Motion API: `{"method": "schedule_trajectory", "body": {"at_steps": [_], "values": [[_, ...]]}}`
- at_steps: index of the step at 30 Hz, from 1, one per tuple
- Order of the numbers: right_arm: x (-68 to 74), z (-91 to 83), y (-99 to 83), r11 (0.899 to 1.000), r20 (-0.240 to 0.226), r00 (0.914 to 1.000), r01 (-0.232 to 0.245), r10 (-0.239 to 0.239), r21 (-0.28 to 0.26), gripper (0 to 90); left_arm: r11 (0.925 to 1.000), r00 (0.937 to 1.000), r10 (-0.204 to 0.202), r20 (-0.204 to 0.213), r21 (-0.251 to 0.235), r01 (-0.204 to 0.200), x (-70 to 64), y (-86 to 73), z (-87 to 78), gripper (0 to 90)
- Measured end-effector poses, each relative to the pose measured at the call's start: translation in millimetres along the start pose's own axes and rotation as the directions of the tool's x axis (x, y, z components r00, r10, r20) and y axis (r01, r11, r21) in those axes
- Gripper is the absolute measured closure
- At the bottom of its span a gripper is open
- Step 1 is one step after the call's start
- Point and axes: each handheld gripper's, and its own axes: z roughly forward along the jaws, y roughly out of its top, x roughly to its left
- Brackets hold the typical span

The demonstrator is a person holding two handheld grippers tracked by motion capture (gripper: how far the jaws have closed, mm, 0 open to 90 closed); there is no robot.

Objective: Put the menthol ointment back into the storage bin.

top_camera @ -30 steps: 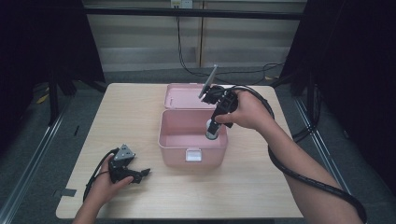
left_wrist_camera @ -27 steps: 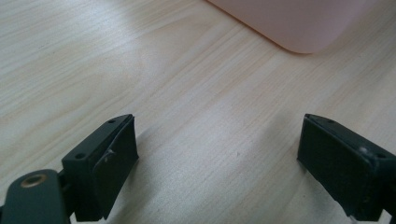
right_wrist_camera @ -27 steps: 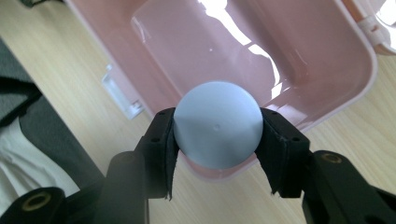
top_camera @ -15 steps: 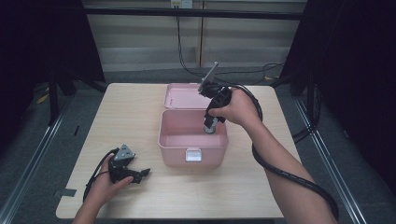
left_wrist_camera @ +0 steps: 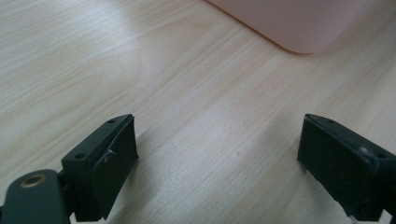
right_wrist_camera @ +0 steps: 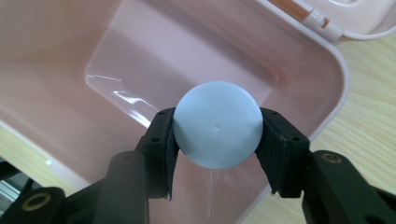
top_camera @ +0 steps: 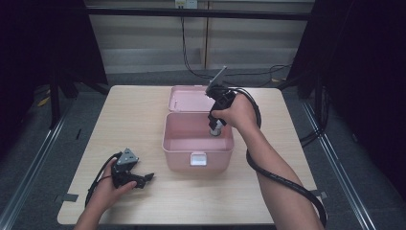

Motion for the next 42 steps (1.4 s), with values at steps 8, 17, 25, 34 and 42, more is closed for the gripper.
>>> {"method": "schedule_trajectory", "body": {"at_steps": [8, 17, 25, 34, 42], "values": [[-3.1, 12.3, 2.4, 0.998, 0.031, 0.9975, -0.064, 0.064, 0.011, 50.6, 1.0000, 1.0000, 0.000, 0.001, 0.000, 0.000, 0.0, 0.0, 0.0, 11.3], [-6.6, 23.9, 5.3, 0.992, 0.051, 0.9909, -0.125, 0.124, 0.011, 50.6, 1.0000, 1.0000, 0.000, 0.000, 0.001, 0.000, 0.0, 0.0, 0.0, 11.3], [-8.9, 33.1, 7.3, 0.990, 0.064, 0.9883, -0.140, 0.139, 0.009, 50.6, 1.0000, 1.0000, 0.000, -0.003, 0.001, 0.000, -0.1, 0.1, 0.0, 11.3], [-6.4, 44.5, 12.3, 0.989, 0.075, 0.9864, -0.147, 0.146, 0.007, 50.6, 1.0000, 1.0000, 0.001, -0.003, 0.001, -0.001, -0.1, 0.1, 0.0, 11.3], [-2.7, 58.5, 16.9, 0.988, 0.082, 0.9853, -0.151, 0.150, 0.014, 50.6, 1.0000, 1.0000, 0.001, -0.002, 0.002, -0.001, -0.1, 0.1, 0.0, 11.3]]}}
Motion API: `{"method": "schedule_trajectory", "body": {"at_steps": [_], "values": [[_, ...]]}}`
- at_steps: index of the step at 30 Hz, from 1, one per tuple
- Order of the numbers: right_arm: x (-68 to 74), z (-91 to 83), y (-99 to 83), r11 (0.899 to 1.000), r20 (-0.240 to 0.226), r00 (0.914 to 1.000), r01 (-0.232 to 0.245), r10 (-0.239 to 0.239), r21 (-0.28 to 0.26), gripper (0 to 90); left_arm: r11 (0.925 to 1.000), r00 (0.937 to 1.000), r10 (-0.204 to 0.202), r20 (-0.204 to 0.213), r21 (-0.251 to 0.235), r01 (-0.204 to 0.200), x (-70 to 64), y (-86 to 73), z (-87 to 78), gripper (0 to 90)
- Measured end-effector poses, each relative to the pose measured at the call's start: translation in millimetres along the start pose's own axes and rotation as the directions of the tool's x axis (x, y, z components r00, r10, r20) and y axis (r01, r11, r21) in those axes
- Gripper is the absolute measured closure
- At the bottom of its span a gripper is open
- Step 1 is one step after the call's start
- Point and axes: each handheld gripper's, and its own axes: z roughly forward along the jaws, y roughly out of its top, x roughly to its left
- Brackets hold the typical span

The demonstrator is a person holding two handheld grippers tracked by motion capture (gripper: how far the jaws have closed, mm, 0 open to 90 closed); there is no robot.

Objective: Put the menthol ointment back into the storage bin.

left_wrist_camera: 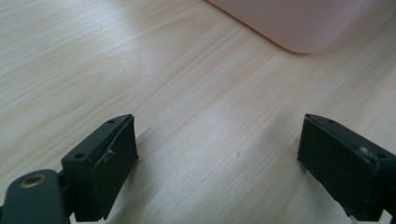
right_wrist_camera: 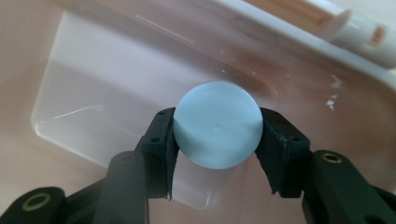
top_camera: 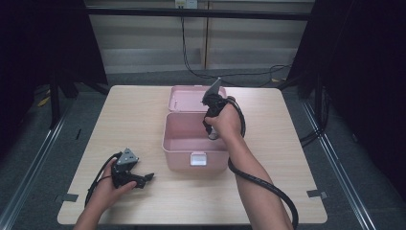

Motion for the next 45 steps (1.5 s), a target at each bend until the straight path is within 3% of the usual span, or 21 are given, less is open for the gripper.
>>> {"method": "schedule_trajectory", "body": {"at_steps": [22, 45], "values": [[-1.4, 15.9, 2.7, 0.998, 0.021, 0.9985, -0.049, 0.050, -0.041, 50.6, 1.0000, 1.0000, 0.002, -0.001, 0.000, -0.002, 0.0, 0.1, 0.1, 11.0], [-2.0, 28.6, 2.4, 0.997, 0.024, 0.9984, -0.049, 0.051, -0.065, 50.4, 1.0000, 1.0000, 0.001, 0.003, 0.001, -0.001, -0.1, 0.1, 0.2, 10.8]]}}
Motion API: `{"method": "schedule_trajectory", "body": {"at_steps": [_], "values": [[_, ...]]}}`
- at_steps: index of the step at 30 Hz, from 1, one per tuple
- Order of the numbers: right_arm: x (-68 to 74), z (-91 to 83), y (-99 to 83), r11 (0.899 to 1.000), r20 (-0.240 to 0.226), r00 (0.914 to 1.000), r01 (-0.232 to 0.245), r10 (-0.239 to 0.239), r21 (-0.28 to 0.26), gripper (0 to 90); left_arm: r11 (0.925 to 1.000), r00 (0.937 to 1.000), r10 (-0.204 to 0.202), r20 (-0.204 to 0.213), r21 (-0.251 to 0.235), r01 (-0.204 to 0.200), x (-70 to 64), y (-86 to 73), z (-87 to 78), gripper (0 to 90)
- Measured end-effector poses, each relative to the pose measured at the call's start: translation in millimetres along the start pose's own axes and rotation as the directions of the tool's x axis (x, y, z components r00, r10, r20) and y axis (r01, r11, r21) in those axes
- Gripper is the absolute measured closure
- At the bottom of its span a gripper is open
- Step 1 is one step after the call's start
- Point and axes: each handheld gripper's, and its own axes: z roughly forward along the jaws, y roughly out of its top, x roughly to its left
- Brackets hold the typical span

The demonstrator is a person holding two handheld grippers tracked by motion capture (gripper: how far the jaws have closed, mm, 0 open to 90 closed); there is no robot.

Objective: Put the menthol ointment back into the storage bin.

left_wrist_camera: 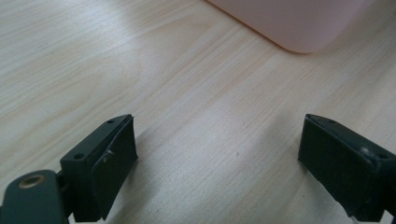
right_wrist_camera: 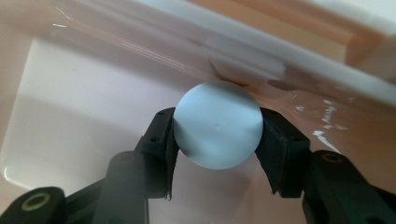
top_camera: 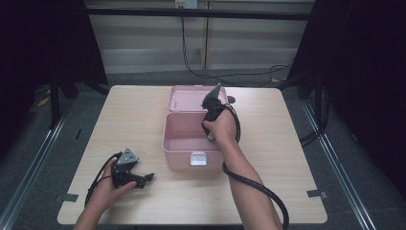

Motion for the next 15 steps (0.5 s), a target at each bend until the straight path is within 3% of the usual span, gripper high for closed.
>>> {"method": "schedule_trajectory", "body": {"at_steps": [15], "values": [[-0.1, 5.9, -1.7, 1.000, -0.014, 0.9999, -0.005, 0.005, 0.000, 50.3, 1.0000, 1.0000, 0.001, -0.003, 0.000, -0.001, 0.0, 0.0, -0.1, 10.8]]}}
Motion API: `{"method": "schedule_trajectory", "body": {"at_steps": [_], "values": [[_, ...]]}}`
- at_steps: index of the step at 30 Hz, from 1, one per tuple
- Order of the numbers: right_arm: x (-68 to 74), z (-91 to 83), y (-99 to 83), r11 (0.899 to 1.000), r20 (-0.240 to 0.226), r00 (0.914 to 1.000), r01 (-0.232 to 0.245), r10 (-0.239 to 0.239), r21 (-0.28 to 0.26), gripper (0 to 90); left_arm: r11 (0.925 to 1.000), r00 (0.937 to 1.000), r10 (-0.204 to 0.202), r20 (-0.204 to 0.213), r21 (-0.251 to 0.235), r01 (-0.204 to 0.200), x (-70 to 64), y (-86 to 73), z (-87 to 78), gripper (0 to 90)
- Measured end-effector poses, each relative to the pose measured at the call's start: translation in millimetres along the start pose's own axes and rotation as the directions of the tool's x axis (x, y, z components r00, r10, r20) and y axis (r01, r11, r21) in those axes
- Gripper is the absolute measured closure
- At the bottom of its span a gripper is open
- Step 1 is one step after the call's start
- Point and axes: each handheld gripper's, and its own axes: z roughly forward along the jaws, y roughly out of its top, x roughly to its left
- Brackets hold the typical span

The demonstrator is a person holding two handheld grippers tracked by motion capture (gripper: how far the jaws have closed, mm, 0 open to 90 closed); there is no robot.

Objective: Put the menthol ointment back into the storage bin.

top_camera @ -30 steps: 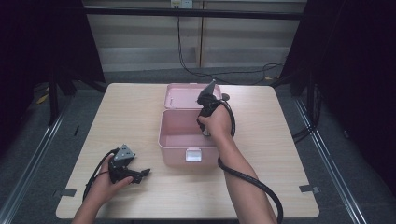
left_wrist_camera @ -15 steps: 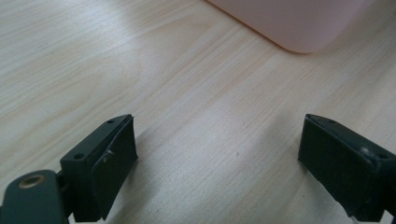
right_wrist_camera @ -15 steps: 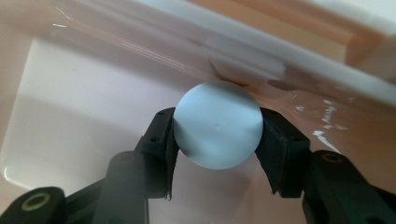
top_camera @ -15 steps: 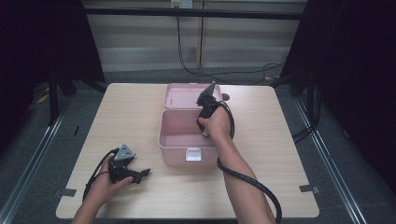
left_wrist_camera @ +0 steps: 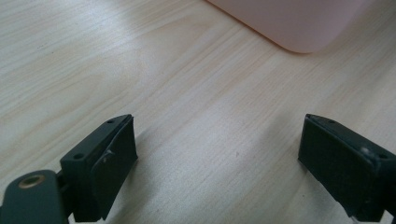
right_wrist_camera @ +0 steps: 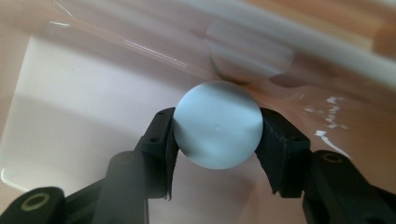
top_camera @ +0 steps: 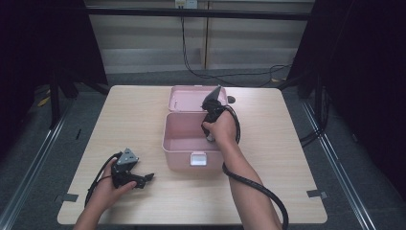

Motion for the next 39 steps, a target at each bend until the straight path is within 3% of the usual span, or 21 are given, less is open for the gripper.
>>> {"method": "schedule_trajectory", "body": {"at_steps": [39], "values": [[0.3, 7.8, -2.1, 0.999, -0.001, 0.9995, 0.033, -0.033, 0.009, 48.7, 1.0000, 1.0000, -0.001, -0.003, -0.004, 0.001, -0.3, -0.2, 0.3, 10.8]]}}
